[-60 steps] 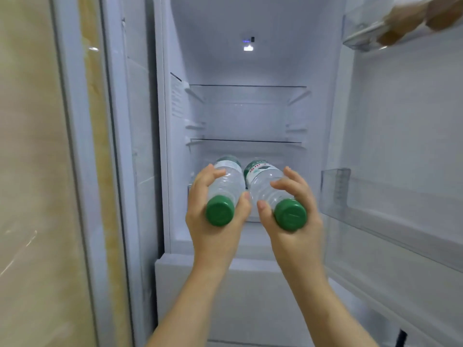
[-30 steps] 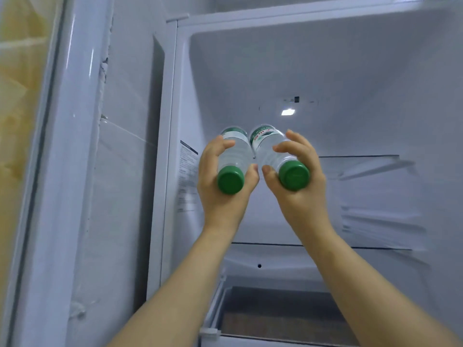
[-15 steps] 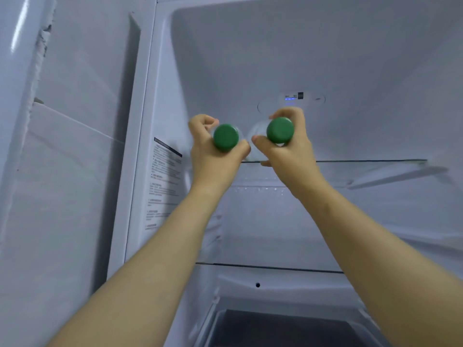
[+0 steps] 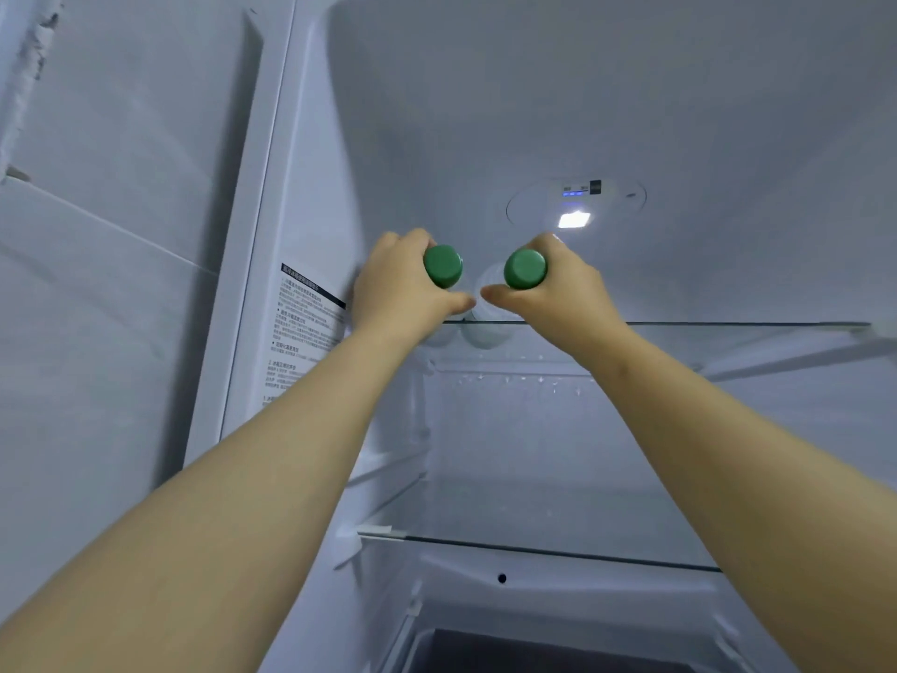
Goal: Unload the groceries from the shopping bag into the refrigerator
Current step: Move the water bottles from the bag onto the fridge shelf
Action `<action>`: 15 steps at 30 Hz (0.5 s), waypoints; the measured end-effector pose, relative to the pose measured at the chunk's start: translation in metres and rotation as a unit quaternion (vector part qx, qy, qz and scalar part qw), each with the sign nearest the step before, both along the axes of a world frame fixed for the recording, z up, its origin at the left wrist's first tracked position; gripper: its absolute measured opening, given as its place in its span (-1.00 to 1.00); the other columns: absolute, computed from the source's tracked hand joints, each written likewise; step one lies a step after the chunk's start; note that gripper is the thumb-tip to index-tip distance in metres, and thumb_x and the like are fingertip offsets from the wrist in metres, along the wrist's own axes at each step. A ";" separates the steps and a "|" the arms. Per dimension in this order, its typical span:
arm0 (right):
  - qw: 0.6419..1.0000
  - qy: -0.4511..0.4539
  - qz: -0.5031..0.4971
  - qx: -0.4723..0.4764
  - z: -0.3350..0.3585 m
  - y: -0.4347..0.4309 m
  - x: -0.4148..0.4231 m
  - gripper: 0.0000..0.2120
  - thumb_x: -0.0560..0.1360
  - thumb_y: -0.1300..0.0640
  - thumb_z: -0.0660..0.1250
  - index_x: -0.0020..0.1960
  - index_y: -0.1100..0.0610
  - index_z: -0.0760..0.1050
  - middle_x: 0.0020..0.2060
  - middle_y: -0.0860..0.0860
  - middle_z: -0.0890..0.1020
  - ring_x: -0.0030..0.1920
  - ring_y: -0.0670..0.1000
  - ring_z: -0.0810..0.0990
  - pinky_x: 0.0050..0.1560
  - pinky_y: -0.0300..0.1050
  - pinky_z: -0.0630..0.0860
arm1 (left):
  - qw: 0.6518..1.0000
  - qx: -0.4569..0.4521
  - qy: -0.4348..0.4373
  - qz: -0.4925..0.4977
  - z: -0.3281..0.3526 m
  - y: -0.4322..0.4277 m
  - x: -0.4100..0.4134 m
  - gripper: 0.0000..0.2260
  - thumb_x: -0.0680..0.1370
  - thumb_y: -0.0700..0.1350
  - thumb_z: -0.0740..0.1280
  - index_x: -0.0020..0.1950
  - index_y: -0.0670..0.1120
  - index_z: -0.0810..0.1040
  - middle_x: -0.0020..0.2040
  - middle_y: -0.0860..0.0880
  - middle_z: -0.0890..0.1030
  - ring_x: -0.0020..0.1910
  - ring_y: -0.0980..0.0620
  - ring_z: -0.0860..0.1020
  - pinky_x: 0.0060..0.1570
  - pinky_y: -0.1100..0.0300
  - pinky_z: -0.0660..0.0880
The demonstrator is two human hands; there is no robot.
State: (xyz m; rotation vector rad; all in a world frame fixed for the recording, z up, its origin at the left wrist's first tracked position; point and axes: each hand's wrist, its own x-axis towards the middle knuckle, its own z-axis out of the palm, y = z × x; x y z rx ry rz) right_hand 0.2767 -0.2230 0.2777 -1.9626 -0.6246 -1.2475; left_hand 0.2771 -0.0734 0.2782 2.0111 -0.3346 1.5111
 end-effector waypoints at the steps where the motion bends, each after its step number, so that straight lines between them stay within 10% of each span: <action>1: 1.000 0.006 -0.026 -0.014 0.002 0.001 0.001 -0.65 0.38 0.03 0.44 0.05 0.13 0.39 -0.19 -0.02 0.49 -0.18 0.00 0.46 -0.16 -0.10 0.46 | 1.000 0.002 0.012 0.001 0.000 0.000 0.003 -0.55 0.31 0.01 0.53 0.10 -0.05 0.46 0.05 -0.02 0.46 0.00 -0.09 0.48 -0.14 0.18 0.34; 15: 0.954 0.210 -0.114 -0.181 0.035 0.020 0.025 -0.81 0.53 0.07 0.26 0.03 0.16 0.36 -0.23 0.04 0.42 -0.32 -0.03 0.35 -0.32 -0.18 0.31 | 0.979 0.077 0.171 0.083 0.018 -0.007 0.034 -0.83 0.49 -0.16 0.18 -0.29 -0.11 0.28 -0.19 -0.15 0.44 -0.18 -0.17 0.45 -0.35 0.19 0.25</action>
